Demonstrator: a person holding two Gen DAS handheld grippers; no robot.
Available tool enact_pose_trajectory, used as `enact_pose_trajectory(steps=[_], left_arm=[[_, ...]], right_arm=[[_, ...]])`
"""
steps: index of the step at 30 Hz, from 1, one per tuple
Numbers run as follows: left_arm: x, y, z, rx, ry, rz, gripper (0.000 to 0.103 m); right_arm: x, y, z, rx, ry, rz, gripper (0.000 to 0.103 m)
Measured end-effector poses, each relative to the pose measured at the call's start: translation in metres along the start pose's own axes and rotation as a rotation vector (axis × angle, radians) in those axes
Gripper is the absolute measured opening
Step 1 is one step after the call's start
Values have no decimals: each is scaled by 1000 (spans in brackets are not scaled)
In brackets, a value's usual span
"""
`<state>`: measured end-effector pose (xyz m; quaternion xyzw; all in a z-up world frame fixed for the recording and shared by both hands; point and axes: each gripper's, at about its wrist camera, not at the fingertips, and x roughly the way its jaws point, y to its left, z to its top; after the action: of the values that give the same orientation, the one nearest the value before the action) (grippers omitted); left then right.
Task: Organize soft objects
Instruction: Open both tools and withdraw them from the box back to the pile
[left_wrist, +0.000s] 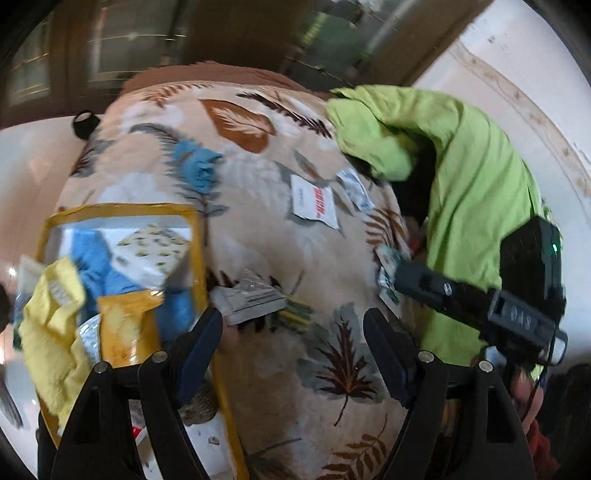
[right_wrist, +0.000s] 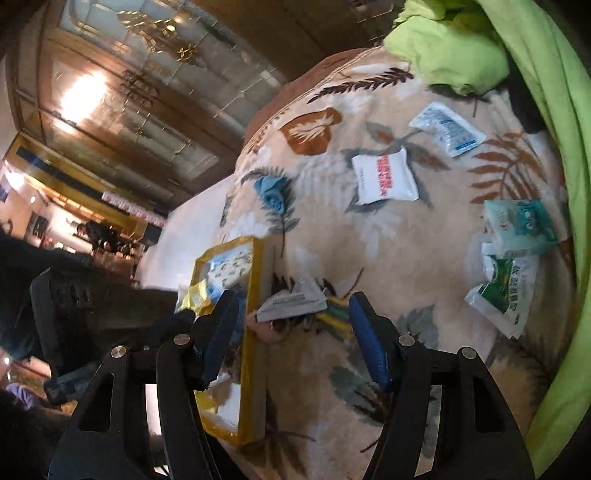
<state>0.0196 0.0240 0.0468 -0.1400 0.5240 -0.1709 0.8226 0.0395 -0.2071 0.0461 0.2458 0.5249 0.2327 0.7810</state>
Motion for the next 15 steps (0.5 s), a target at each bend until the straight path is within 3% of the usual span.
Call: enact_pose_trajectory(steps=[6,11,15], left_arm=[[1,1,12,-15,-19,-1,79],[18,-5,9,-15,14,-16,79],[33,-9,6,-20,31,-29,79]], right_arm=[[0,-12,17,90,-31,10,63],[-18,-19,9,73,-72,-63,63],[-16,-49,-5,84,-29,-174,63]])
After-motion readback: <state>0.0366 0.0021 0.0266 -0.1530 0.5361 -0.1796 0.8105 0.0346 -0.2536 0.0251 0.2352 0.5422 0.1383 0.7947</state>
